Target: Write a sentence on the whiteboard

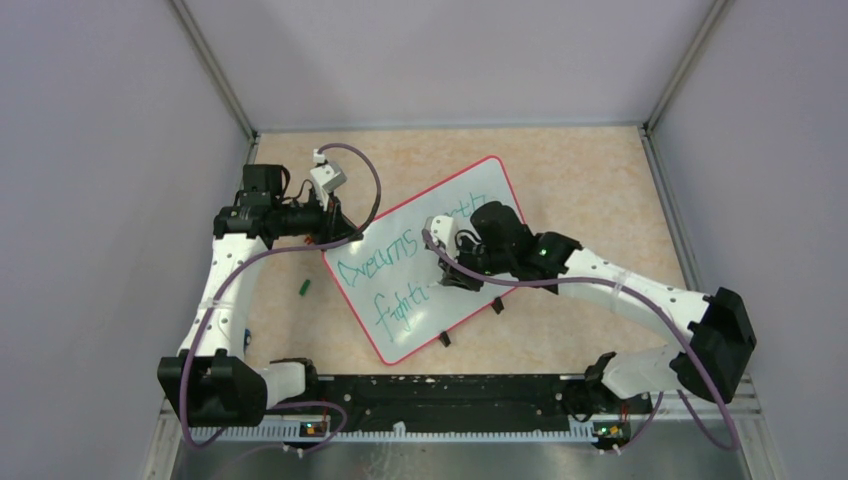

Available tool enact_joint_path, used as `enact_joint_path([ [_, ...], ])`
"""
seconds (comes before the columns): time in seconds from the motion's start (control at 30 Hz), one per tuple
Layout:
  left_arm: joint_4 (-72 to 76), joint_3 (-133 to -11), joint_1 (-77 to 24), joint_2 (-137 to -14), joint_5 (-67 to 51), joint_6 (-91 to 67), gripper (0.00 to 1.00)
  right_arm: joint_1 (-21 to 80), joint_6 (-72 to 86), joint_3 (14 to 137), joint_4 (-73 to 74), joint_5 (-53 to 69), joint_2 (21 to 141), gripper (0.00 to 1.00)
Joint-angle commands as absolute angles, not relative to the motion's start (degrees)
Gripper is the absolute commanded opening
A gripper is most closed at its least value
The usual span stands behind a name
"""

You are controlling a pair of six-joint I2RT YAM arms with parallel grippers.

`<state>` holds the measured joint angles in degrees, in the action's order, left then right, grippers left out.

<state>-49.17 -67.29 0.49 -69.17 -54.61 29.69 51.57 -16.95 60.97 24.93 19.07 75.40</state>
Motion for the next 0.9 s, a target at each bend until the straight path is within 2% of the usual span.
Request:
enact_joint_path([
  [0.0, -49.75, -68.25, 0.26, -68.86, -54.41, 31.03, 0.00, 51.25, -17.58, 61.99, 22.00, 18.46, 76.20, 0.00],
  [0.87, -49.66, -67.86, 0.26, -68.74, -54.32, 31.35, 0.00, 51.09, -16.96, 59.15, 20.41, 17.00, 77.38, 0.00],
])
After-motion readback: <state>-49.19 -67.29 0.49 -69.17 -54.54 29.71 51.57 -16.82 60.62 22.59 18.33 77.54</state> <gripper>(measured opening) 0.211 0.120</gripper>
